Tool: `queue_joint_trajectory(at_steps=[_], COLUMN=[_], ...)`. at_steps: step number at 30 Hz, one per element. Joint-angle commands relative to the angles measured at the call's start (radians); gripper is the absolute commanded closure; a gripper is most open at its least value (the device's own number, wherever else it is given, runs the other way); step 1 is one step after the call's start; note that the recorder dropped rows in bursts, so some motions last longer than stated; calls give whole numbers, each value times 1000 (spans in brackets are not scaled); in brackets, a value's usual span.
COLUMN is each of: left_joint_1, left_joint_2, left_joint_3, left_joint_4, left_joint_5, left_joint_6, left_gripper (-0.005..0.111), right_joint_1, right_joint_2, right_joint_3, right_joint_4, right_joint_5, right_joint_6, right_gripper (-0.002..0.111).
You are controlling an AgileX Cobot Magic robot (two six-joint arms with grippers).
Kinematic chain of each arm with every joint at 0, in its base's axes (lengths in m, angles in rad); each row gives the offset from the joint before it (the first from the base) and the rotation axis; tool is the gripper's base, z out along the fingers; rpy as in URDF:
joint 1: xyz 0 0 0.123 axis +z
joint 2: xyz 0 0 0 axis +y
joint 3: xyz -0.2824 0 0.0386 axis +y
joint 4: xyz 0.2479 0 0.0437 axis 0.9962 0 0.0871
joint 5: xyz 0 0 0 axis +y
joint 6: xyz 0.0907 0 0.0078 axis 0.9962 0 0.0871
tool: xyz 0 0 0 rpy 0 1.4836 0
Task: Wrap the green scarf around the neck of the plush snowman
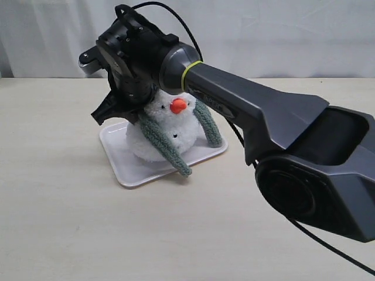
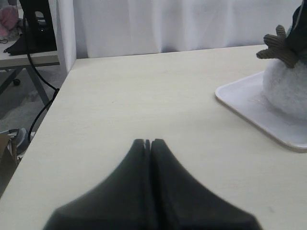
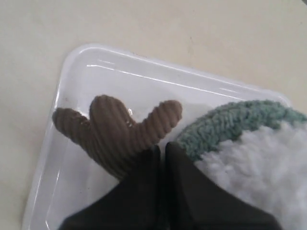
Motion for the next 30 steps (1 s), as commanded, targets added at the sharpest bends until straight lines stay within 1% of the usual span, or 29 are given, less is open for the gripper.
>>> queue_joint_trajectory(at_steps=[1,6,10,12,18,26,30], left_joint_1=[0,0,0,0,0,0,0], left_joint_2=[-4,-4,-4,-4,-4,-4,-4], left_joint_3=[3,3,3,3,3,3,3], left_joint_4=[1,1,1,1,1,1,1], left_joint_5=[-10,-10,-10,-10,-10,-10,-10], left_joint_6=[-4,-4,-4,-4,-4,-4,-4], left_gripper=[107,107,107,107,107,107,107], right_joint_1=[0,0,0,-5,-29,-29,-29], right_joint_2=[-4,-4,-4,-2,29,97,121], right_joint_3=[-88,-192,-220,-220,-218,-218,-218], right_joint_4=[-3,-18,-159,-191,-152,-152,-106], right_joint_5=[56,83,83,83,83,83,83], right_joint_6=[-14,-72,-61,-37,-36,-63,-117], right_gripper=[104,104,104,104,104,104,104])
